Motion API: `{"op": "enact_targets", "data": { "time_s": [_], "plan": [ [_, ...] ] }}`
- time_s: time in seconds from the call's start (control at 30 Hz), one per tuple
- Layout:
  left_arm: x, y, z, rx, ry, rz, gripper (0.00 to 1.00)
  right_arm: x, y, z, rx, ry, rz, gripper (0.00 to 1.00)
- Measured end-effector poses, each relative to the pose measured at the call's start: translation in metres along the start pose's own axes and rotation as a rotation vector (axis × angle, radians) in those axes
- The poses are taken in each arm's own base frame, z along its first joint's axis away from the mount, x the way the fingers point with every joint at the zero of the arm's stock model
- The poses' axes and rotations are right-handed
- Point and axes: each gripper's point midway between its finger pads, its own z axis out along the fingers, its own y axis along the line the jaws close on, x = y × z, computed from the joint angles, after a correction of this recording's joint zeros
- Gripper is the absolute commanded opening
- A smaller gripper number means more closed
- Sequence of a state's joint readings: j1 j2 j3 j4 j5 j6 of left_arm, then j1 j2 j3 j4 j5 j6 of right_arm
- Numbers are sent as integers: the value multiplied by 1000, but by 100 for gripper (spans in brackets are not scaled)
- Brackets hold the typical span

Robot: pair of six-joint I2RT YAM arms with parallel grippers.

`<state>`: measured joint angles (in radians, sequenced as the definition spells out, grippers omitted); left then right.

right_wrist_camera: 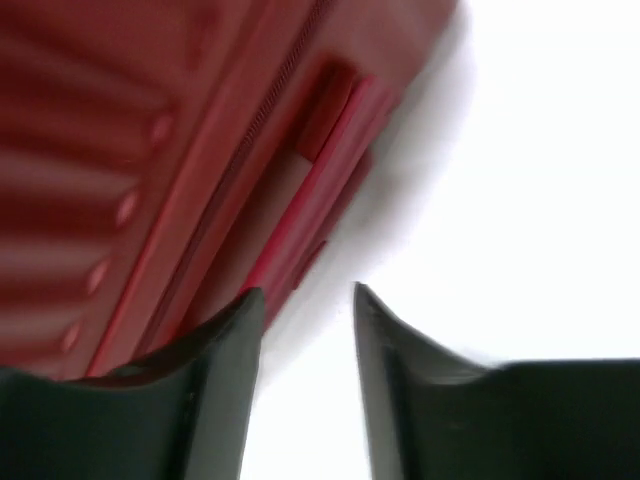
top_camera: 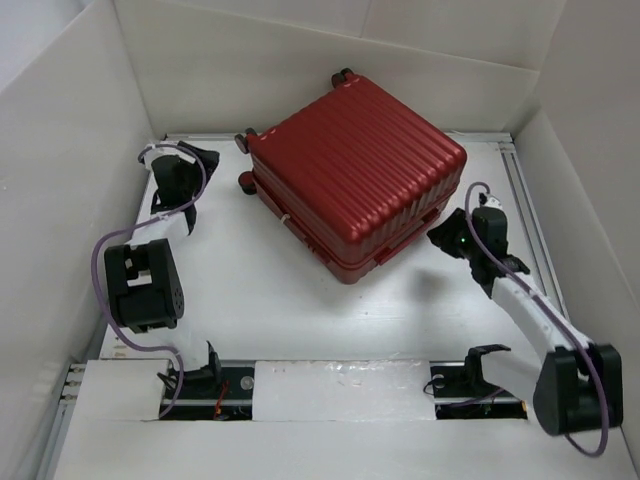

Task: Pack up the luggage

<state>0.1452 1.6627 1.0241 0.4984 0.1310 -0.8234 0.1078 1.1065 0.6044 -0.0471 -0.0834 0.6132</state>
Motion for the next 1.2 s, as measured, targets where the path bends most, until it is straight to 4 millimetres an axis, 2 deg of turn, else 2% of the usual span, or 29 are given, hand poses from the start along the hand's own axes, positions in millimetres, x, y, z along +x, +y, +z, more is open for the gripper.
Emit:
{"op": "enact_targets", "data": {
  "time_s": [0.03,0.1,0.23,0.33,0.37,0.53,0.63,0.8,0.87,0.9,0.97,1.0,1.03,1.13,1.17,1.2],
  "plan": [
    [3,-5,0,39,16,-20,88,-6,0,-10,3,-23,-10,55],
    [8,-20,1,132,50,-55,99,-19,1,-29,4,-79,-29,66],
    [13,-56,0,329,107,-139,99,-33,3,-50,10,-128,-45,78],
    [31,-65,6,395,175,-173,99,-30,1,-53,20,-108,-55,85],
    [36,-68,10,411,201,-187,99,-27,0,-55,20,-98,-59,90],
    [53,-83,36,465,293,-235,99,-21,10,-66,-33,-71,-75,97],
    [52,-92,51,478,309,-249,99,-23,23,-74,-97,-69,-84,100],
    [40,-113,73,530,299,-275,99,-22,39,-82,-172,-56,-96,100],
    [40,-116,79,549,299,-302,93,-21,41,-83,-187,-48,-98,100],
    [41,-118,80,561,301,-313,77,-21,42,-84,-190,-46,-98,100],
    [48,-117,83,571,309,-346,54,-22,43,-84,-197,-45,-99,100],
    [53,-115,85,572,312,-360,47,-22,43,-84,-199,-46,-99,100],
    [52,-112,87,570,285,-387,47,-23,44,-85,-200,-46,-99,100],
    [51,-103,81,586,260,-447,65,-25,45,-84,-200,-45,-99,100],
    [56,-102,77,593,272,-457,78,-26,46,-83,-200,-45,-98,100],
    [64,-100,74,592,290,-461,80,-27,47,-83,-200,-45,-97,100]
  ]
}}
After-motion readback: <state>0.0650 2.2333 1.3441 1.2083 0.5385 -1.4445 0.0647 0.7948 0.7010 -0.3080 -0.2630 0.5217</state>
